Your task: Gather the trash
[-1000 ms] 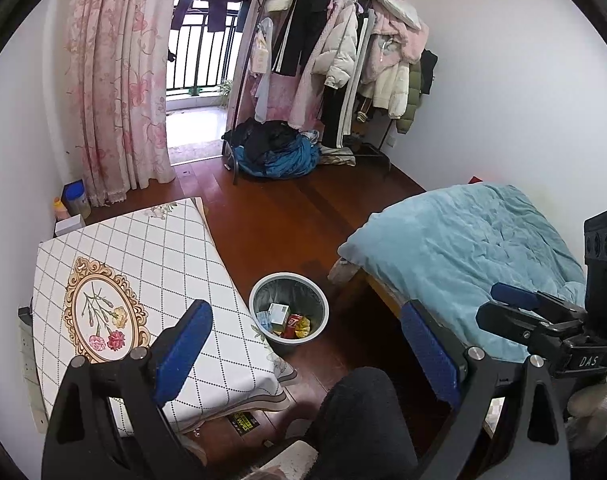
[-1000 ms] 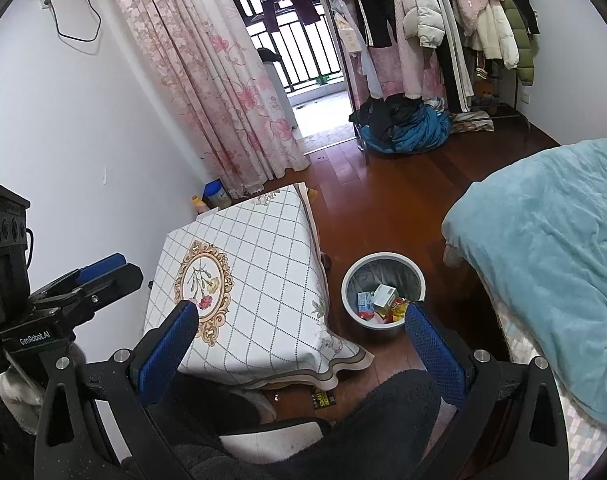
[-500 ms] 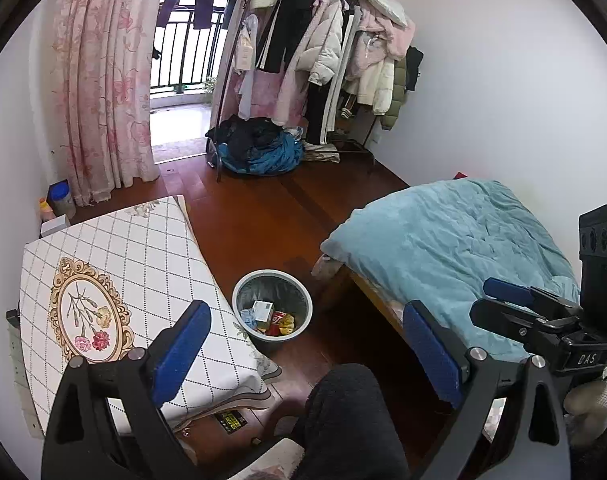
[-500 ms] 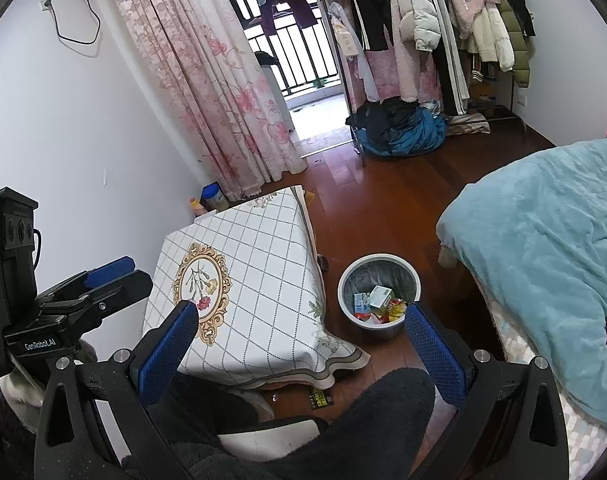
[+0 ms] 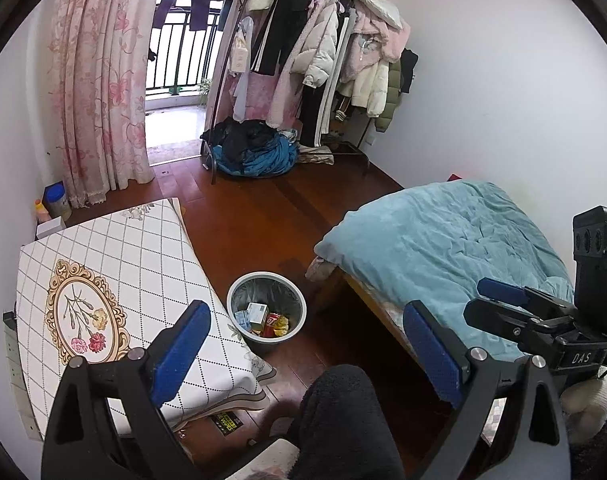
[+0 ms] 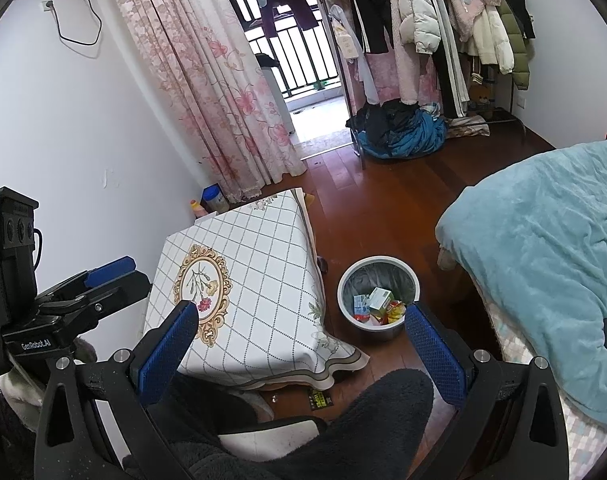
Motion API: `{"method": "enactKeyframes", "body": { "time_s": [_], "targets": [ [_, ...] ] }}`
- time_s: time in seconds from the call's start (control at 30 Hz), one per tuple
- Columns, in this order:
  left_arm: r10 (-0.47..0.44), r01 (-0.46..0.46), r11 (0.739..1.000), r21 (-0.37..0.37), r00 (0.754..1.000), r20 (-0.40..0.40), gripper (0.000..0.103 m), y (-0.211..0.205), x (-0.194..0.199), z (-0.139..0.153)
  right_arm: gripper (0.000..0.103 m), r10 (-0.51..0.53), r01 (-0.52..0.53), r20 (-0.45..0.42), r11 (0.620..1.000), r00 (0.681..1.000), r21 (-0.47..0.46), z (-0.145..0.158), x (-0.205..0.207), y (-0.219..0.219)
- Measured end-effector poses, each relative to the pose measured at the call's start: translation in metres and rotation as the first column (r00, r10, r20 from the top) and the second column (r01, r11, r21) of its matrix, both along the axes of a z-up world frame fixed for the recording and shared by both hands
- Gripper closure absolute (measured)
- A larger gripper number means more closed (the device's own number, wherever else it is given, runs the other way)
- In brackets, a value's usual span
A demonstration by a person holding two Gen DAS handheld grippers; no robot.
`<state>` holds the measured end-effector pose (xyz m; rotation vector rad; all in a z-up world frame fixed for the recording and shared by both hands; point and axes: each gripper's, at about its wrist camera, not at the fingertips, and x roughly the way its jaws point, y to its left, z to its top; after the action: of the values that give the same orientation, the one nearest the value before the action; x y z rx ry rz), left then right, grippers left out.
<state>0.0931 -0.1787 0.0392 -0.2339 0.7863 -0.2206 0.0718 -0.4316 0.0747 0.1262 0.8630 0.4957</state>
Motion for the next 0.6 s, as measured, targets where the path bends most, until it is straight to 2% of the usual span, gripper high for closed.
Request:
{"method": "enactKeyframes", "body": {
  "time_s": [0.6],
  "targets": [
    [-0.009, 0.009, 1.000, -0.014, 1.000, 0.002, 0.004, 0.0002, -0.0019, 0.0042, 0.000, 0.001, -0.001, 0.001, 1.000, 1.000, 0.001, 0.0005, 0.0002, -0.0013]
  ]
}}
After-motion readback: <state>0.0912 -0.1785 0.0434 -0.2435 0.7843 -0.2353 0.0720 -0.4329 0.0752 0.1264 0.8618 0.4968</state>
